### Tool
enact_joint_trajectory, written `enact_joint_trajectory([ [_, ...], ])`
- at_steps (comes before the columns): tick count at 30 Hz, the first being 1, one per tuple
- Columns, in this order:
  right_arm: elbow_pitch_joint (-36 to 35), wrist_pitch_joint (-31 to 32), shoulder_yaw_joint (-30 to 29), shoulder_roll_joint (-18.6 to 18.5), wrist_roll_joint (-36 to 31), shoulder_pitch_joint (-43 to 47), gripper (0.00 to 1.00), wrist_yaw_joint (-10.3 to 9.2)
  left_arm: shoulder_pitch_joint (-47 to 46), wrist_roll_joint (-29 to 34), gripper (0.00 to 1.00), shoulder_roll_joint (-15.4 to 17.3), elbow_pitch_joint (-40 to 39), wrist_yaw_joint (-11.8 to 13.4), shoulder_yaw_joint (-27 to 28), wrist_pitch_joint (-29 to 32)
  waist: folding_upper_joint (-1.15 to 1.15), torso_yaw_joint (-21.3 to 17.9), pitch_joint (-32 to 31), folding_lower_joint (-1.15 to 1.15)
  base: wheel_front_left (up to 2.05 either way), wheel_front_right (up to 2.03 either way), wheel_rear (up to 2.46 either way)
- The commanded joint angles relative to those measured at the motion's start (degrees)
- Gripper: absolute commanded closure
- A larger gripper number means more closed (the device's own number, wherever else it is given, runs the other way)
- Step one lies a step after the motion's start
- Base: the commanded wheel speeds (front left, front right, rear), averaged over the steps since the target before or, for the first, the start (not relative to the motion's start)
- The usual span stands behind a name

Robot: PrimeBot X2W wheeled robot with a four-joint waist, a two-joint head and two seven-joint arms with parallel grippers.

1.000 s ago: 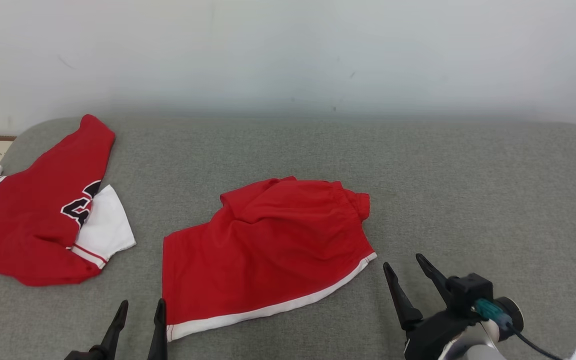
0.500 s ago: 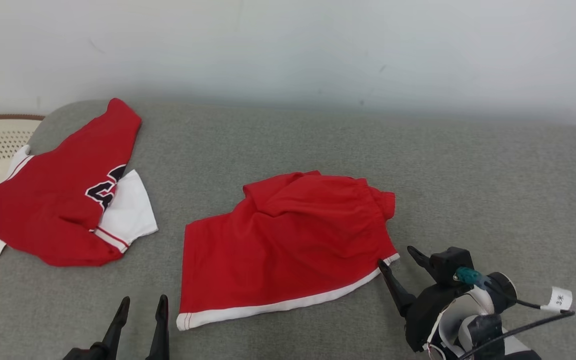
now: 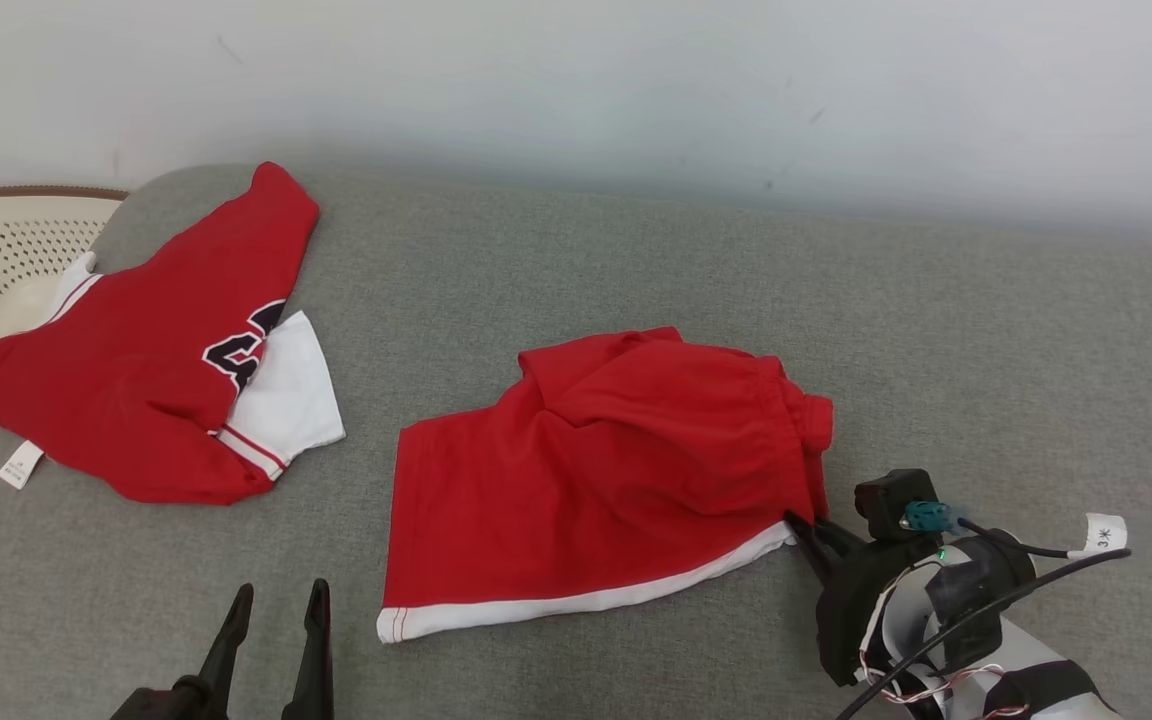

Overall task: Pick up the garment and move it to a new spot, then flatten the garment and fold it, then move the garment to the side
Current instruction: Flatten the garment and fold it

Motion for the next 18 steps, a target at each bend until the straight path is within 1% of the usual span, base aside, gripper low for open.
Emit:
enact_joint_trajectory([
  [1,0.28,-0.36,0.69,-0.68,0.99,-0.67,1.00,-0.02,-0.37,0.36,0.00,-0.08,0.25,-0.34,0.44,-0.29,0.00,-0.21,-0.07,-0.01,0.00,0.00,0.00],
  [6,-0.51,-2.61,1.68,-1.54,4.21,-0.25,1.00,-0.02,0.69,0.27,0.00,-0.21,0.52,-0.27,0.99,-0.29,0.00,-1.49,-0.54,-0.01,0.00,0.00,0.00],
  [9,-1.84,-3.60,1.56,-2.72,5.94,0.73,1.00,-0.03,1.04,0.26,0.00,-0.25,0.58,-0.35,0.93,-0.29,0.00,-2.57,-0.59,-0.01,0.00,0.00,0.00],
  [14,-7.34,-2.49,1.99,-4.19,9.81,4.03,1.00,-0.03,1.41,0.07,0.00,-0.26,0.90,-0.31,0.59,-0.29,0.00,-4.28,-0.62,-0.01,0.00,0.00,0.00],
  [18,-12.08,-1.59,1.13,-7.10,11.40,6.84,1.00,-0.03,1.50,-0.31,0.00,-0.27,1.17,-0.07,0.47,-0.29,0.00,-5.39,-0.87,-0.01,0.00,0.00,0.00],
])
